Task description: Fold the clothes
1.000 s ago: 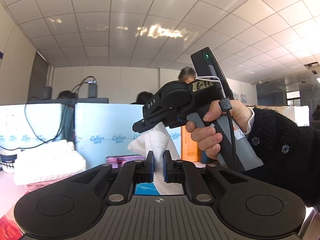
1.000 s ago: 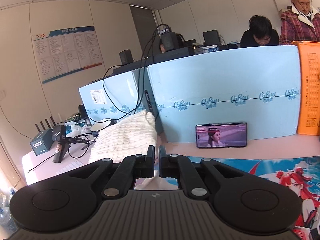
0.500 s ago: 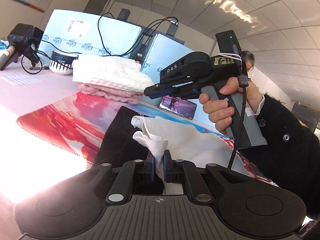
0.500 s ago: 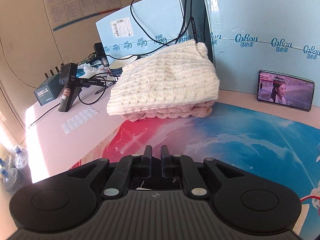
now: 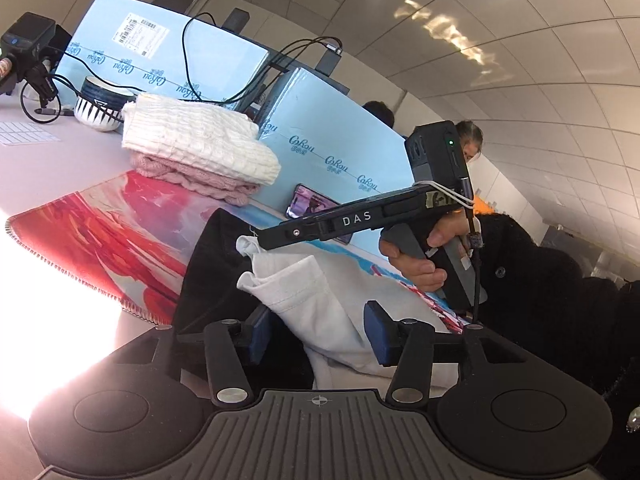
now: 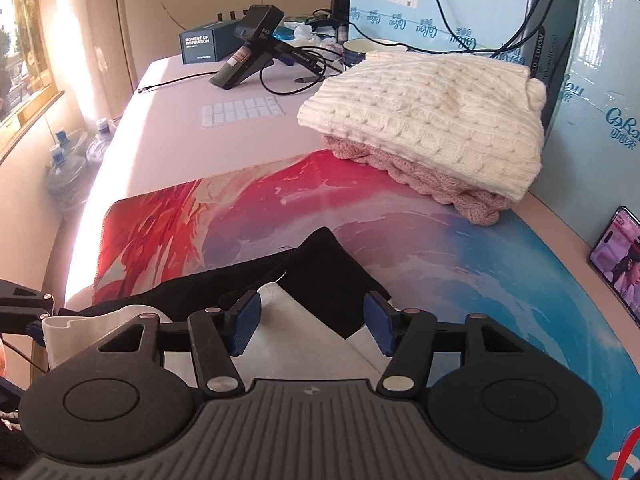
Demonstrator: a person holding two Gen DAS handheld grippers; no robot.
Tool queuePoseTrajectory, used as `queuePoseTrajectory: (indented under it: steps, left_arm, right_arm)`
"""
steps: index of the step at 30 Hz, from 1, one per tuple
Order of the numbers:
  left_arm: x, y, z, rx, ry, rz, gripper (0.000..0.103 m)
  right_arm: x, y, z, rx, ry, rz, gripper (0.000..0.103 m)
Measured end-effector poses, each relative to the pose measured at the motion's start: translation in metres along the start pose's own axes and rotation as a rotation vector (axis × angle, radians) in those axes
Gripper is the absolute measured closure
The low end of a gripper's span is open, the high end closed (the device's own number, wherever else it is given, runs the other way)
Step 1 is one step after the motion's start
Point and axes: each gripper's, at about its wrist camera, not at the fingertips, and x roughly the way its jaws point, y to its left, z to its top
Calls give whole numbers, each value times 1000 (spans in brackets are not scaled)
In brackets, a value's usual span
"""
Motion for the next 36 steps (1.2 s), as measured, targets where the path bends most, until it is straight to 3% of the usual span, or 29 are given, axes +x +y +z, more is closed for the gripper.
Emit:
queuePoseTrajectory:
  steps: [8,12,14,15,16,17,19,22,25,29,33,34,35,36]
  left_arm:
    - [6,3,3,-23,20,10,44]
    - [11,3,7,-45,29,56,44]
    - [14,3,9,-54,26,79,47]
    - [15,3,10,-49,26,85,47]
    - [16,2,10,-32,25,95,61]
    - [16,2,10,-20,26,95,84]
    - [15,4,9,-23,13,79,94]
    - [4,11,10,-63,-49,55,96]
    - [-5,15,14,-73,-69,79,96]
    - [0,21,10,-82,-3,125,94]
    - [-3,17,7,-1,-1,159,86]
    - [-5,15,7,22,-12,176,80]
    - [-7,12,6,46,-24,196,64]
    - [-9,10,6,70,-37,216,51]
  right_arm:
    - [2,-4,-2,19,26,127,52]
    - [6,-14,-7,56,36,138,64]
    - [6,-18,-8,76,21,151,73]
    - [5,-20,-9,84,12,155,83]
    - [2,-18,-9,85,-2,155,92]
    - [-1,-18,-9,89,-20,153,93]
    - [-8,-19,-8,114,-81,145,96]
    - [-18,-24,0,165,-188,123,96]
    - [-15,-28,11,202,-246,87,96]
    - [12,-28,18,211,-185,31,96]
    - [34,-23,16,205,-114,-8,93]
    - [36,-22,15,205,-109,-23,87]
    - [33,-21,16,208,-123,-46,80]
    - [29,-21,17,213,-141,-72,53]
